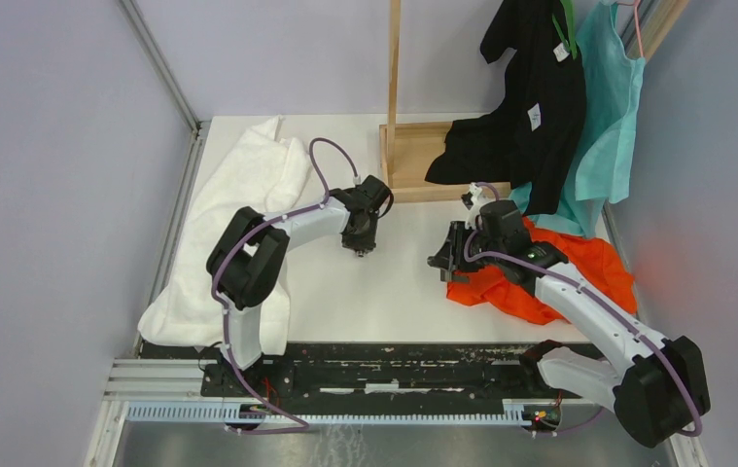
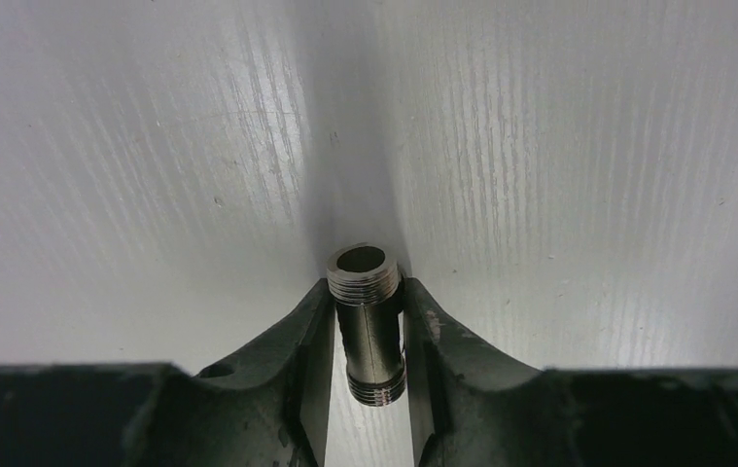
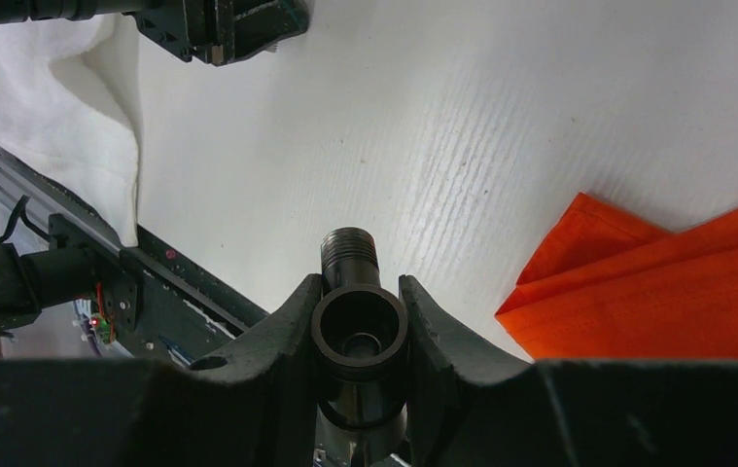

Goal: Install the water faucets

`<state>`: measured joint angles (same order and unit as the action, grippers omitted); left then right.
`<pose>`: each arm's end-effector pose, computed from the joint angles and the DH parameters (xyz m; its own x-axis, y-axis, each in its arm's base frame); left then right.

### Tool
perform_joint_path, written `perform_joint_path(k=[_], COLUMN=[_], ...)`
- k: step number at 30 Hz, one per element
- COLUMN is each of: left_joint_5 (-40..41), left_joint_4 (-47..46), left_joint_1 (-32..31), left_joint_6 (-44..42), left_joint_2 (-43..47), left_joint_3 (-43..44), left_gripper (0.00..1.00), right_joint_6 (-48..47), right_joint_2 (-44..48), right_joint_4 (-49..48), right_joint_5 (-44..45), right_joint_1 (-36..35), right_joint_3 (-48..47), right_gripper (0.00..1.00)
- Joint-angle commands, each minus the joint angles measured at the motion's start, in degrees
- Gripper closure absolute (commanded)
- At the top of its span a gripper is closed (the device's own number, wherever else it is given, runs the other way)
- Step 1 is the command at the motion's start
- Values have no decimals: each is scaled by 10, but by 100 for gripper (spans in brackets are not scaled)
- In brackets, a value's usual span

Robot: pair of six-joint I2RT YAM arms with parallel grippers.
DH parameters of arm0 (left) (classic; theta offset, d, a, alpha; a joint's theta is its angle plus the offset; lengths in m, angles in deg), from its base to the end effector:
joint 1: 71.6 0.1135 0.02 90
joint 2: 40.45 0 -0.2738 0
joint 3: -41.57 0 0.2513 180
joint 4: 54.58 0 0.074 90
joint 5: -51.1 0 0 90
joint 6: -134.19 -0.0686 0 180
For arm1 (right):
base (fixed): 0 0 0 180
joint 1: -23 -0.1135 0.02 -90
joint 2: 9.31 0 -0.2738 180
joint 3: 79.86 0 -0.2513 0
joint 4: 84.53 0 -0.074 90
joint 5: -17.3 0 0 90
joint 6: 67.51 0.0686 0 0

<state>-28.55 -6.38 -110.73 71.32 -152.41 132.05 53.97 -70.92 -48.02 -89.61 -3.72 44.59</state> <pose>0.3222 -0.2463 0.1427 -0.9084 0.1608 -0.3859 0.1777 0.9840 -0.0084 0.2077 0.1269 0.2334 -0.8399 0.1366 -0.5253 -0.2145 0.8055 0.5524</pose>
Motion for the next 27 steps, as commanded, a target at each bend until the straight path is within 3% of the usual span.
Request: perform_joint_path(k=[1,3,4,7,11,15,17,18,23,27], left_joint_5=[-2,-7,-7,-36,-349,-523,-703,-739,-762,-778], left_joint_4=[-5,-4,0,4,-117,-146,-253,-295,-246,-251], left_joint_1=[-1,-1,-1,1,61,113,124,123,125,123], left_joint_6=[19,16,15,-1,1,29,115,163,200,251], left_joint_2=[-2,1,3,27,107,168,192,207,233,231], left_joint_3=[23,23,25,37,-12,-25,-49,-55,-6,17], left_gripper=[68,92,96,97,97,97,97,97,97,97], right_joint_6=[32,35,36,52,53,-14,-41,-57,-142,-194], right_joint_2=[-5,-11,-15,-11,28,130,213,249,319,326], right_joint_4=[-70,-73,-73,-108,-172,-174,-192,-202,-200,-271], right_joint_5=[-32,-36,-38,-81,-109,-82,-44,-29,-29,-82], right_joint_1=[0,0,0,0,0,-6,-12,-16,-23,-26], right_joint_3=[6,8,8,12,17,24,43,51,34,40], right_gripper=[99,99,99,99,99,99,99,99,99,99])
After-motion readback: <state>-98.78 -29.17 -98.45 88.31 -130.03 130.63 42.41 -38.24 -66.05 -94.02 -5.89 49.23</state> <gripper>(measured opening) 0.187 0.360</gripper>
